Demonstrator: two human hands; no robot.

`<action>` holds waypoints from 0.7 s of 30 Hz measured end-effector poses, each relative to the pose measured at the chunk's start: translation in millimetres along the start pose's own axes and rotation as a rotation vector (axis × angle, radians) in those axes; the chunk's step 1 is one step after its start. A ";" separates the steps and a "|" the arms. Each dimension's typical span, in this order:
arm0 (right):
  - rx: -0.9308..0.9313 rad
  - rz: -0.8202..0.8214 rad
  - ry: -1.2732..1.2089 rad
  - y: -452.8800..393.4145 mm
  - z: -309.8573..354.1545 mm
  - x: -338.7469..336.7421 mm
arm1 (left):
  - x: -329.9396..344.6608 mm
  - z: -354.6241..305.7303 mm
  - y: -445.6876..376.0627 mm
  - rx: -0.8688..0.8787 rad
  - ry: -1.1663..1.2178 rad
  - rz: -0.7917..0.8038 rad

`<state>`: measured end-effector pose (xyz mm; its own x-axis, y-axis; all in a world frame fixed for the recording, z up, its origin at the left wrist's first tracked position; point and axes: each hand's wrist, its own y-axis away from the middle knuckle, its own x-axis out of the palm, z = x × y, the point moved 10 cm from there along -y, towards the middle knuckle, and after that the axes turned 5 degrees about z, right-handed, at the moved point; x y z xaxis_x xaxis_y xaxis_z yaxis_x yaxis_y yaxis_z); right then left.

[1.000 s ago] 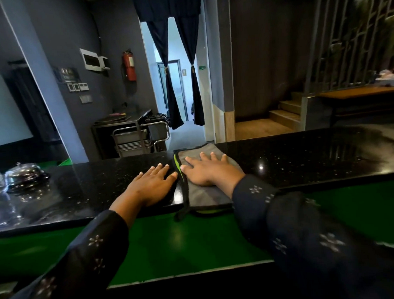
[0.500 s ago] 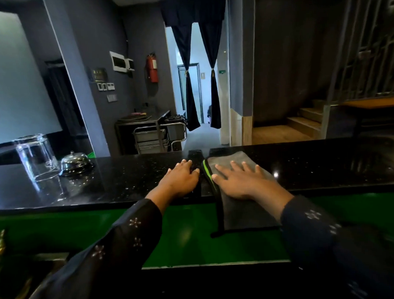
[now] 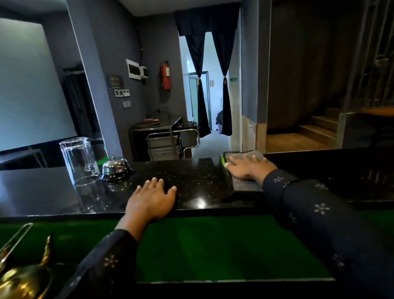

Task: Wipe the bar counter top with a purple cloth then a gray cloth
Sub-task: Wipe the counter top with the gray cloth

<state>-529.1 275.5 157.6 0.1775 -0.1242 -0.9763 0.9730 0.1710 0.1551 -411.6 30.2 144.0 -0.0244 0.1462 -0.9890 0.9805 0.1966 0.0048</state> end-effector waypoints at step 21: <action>-0.160 0.034 0.007 83.6 76.7 40.0 | -9.5 -1.2 7.0 0.024 0.085 -0.104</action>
<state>-429.3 209.9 143.1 0.2079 -0.1091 -0.9721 0.9306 0.3282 0.1622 -404.7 31.4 153.7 -0.1420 0.2084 -0.9677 0.9761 0.1920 -0.1019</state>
